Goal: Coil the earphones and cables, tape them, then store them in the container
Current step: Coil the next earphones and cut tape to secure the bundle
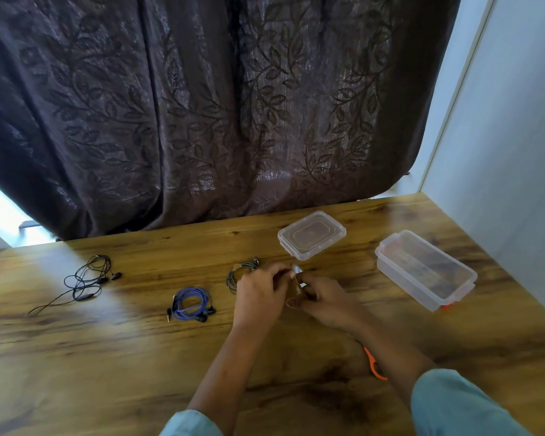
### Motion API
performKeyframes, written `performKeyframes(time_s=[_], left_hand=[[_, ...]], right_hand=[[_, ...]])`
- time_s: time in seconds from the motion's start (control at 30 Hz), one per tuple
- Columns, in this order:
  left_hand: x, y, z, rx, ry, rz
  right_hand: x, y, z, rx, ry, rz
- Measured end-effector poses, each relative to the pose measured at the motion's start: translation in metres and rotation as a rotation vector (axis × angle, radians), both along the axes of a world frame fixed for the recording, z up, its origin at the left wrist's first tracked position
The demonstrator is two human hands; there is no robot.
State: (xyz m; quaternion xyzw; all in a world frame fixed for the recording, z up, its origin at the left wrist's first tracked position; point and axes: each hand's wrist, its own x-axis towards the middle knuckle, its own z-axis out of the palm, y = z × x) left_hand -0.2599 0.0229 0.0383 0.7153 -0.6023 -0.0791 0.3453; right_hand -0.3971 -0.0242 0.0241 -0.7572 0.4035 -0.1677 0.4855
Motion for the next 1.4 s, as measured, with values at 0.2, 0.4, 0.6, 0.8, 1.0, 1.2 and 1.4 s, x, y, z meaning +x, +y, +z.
performKeyframes(time_s=[0.2, 0.4, 0.6, 0.8, 1.0, 1.2, 1.4], left_hand=[[-0.007, 0.002, -0.009, -0.037, 0.146, 0.066], [-0.017, -0.001, -0.017, -0.055, -0.057, 0.146], [-0.008, -0.014, -0.016, -0.007, -0.226, 0.129], [0.015, -0.029, -0.010, 0.067, -0.049, 0.151], [0.022, -0.034, -0.015, 0.042, 0.241, 0.105], [0.018, -0.037, -0.019, 0.076, 0.410, 0.081], [0.020, -0.045, -0.021, 0.093, 0.569, 0.062]], right_hand=[[0.001, -0.002, -0.002, 0.021, -0.029, -0.013], [0.000, -0.004, -0.002, -0.008, -0.005, -0.024], [0.003, -0.004, -0.002, 0.012, -0.021, -0.021], [-0.001, -0.005, -0.009, 0.068, -0.049, -0.021], [-0.017, -0.013, 0.000, 0.119, -0.042, 0.049], [-0.038, -0.017, 0.003, 0.130, -0.032, 0.103], [-0.059, -0.029, 0.010, 0.212, -0.050, 0.168]])
